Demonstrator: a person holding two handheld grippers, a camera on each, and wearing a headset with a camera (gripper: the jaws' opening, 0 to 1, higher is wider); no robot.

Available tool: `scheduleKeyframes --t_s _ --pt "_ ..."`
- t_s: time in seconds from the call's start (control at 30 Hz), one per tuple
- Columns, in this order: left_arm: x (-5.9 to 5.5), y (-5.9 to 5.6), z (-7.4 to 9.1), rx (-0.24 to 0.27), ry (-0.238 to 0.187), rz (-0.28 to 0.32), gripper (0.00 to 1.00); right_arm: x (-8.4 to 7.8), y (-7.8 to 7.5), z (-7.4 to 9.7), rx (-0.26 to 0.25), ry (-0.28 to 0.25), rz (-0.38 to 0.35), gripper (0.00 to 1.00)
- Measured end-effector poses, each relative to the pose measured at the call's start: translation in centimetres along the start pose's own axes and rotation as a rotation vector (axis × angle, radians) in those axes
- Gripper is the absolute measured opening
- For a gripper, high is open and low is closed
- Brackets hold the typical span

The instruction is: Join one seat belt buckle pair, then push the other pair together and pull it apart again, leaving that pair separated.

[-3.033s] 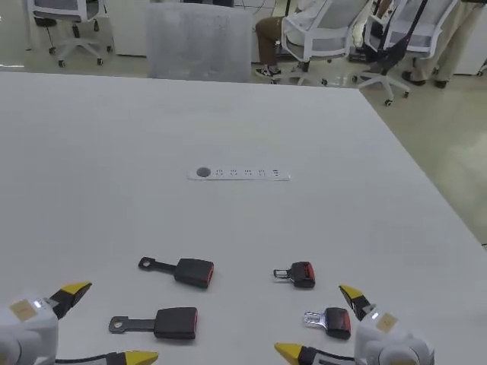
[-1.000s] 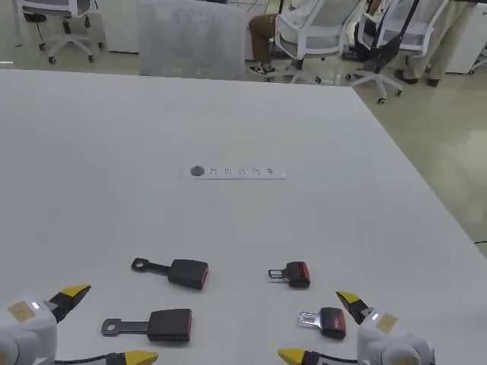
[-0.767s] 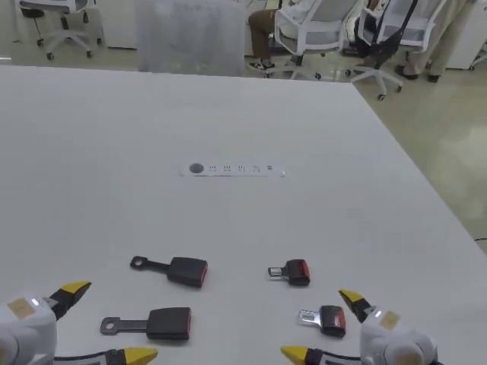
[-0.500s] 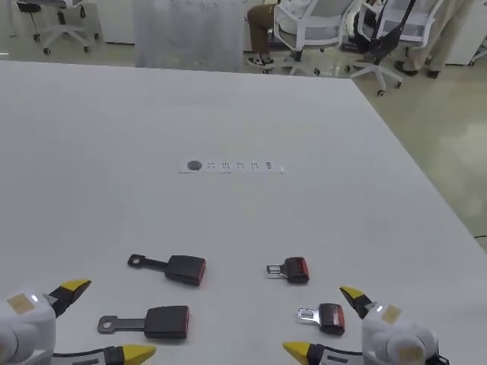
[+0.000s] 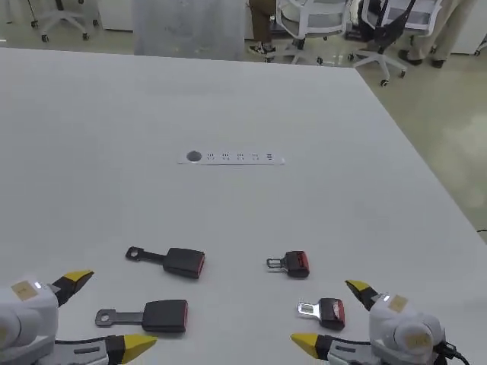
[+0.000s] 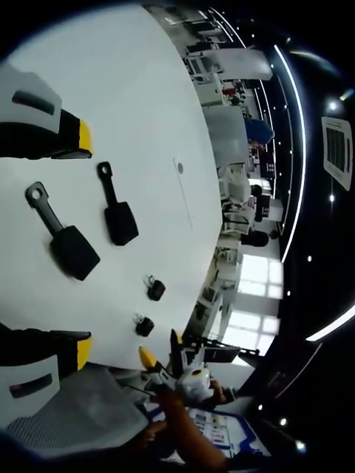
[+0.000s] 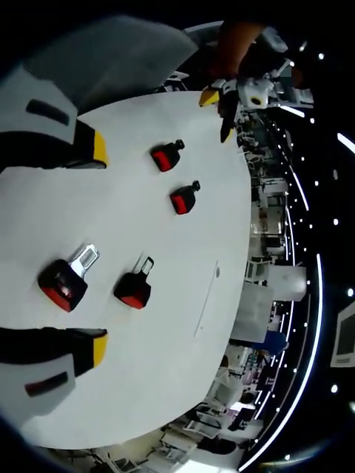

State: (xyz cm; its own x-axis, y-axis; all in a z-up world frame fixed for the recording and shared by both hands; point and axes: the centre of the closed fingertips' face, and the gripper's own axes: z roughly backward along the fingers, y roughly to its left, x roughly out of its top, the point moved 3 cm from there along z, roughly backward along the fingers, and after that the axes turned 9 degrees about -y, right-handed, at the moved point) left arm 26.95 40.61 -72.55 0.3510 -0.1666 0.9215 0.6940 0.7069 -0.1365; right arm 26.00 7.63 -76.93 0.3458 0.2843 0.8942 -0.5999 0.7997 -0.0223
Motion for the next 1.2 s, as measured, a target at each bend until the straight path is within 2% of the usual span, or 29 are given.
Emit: scheduleKeyframes --t_s 0.2,0.3,0.47,0.53,0.67,1.0,1.2 --pt "-0.5 0.4 -0.5 -0.010 0.027 0.000 0.98 -0.3 -1.1 0.0 0.020 0.024 0.013 0.89" --pt "-0.6 0.5 -0.7 -0.015 0.028 0.005 0.97 -0.6 -1.5 -0.1 0.020 0.037 0.009 0.88" --pt "-0.8 0.6 -1.1 -0.019 0.035 0.008 0.96 -1.2 -1.7 -0.3 0.021 0.049 0.001 0.87" --pt "-0.9 0.9 -1.3 -0.006 0.051 -0.012 0.97 -1.8 -1.9 -0.4 0.029 0.066 0.001 0.86" --pt "-0.8 1.0 -1.6 -0.013 0.047 -0.005 0.96 -2.2 -2.1 -0.5 0.039 0.081 0.000 0.86" --pt "-1.5 1.4 -2.8 -0.027 0.077 0.002 0.94 -3.1 -3.1 -0.7 0.078 0.117 0.002 0.86" --pt "-2.3 1.4 -3.7 -0.057 0.109 -0.010 0.93 -4.0 -3.4 -1.0 0.125 0.152 0.018 0.85"
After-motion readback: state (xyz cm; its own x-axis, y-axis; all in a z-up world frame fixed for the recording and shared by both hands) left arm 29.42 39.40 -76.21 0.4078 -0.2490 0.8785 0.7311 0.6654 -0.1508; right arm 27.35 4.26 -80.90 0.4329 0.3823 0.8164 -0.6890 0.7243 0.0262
